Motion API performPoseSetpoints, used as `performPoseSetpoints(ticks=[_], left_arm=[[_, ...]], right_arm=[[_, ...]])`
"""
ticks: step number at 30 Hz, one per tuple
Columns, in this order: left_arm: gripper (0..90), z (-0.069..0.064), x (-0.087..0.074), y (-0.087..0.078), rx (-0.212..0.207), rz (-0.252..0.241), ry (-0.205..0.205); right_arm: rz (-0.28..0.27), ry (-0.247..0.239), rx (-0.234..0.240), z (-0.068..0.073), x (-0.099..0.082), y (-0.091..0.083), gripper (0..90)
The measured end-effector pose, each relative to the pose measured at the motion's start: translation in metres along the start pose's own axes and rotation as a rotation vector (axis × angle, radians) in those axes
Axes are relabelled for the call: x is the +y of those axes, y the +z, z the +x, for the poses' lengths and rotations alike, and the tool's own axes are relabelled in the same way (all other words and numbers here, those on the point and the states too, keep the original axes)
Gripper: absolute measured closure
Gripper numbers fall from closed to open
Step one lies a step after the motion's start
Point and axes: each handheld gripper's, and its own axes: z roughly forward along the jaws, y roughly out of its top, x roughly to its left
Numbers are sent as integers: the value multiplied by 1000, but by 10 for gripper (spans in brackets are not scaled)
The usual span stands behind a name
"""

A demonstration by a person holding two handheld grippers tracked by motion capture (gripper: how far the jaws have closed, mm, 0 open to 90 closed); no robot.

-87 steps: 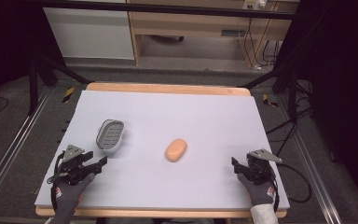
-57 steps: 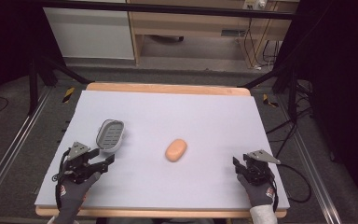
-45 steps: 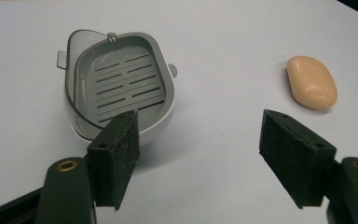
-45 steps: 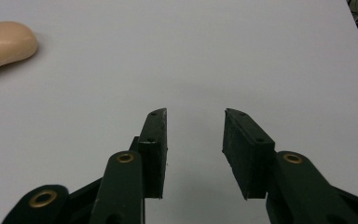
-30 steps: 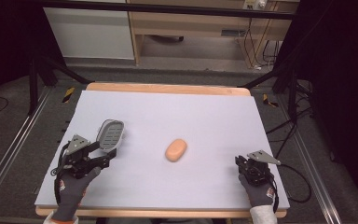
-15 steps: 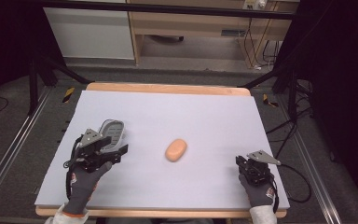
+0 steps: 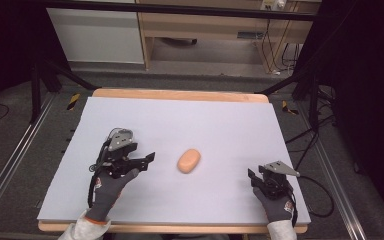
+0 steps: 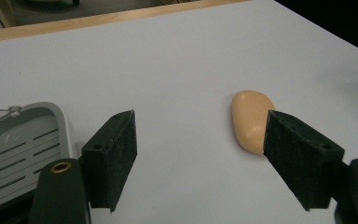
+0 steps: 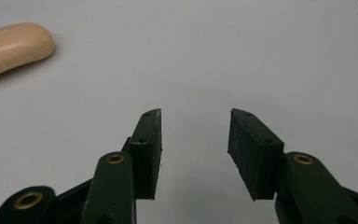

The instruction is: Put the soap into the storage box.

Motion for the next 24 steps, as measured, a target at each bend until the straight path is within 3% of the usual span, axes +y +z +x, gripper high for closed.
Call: performPoseSetpoints(ticks=[10,24], left_arm=[[247,-19,8,29,-27,32,27],[239,-39,11,57,-44,71,59]], right_arm=[[4,10,22,1,0,2,454],[10,24,29,1,-2,4,424]])
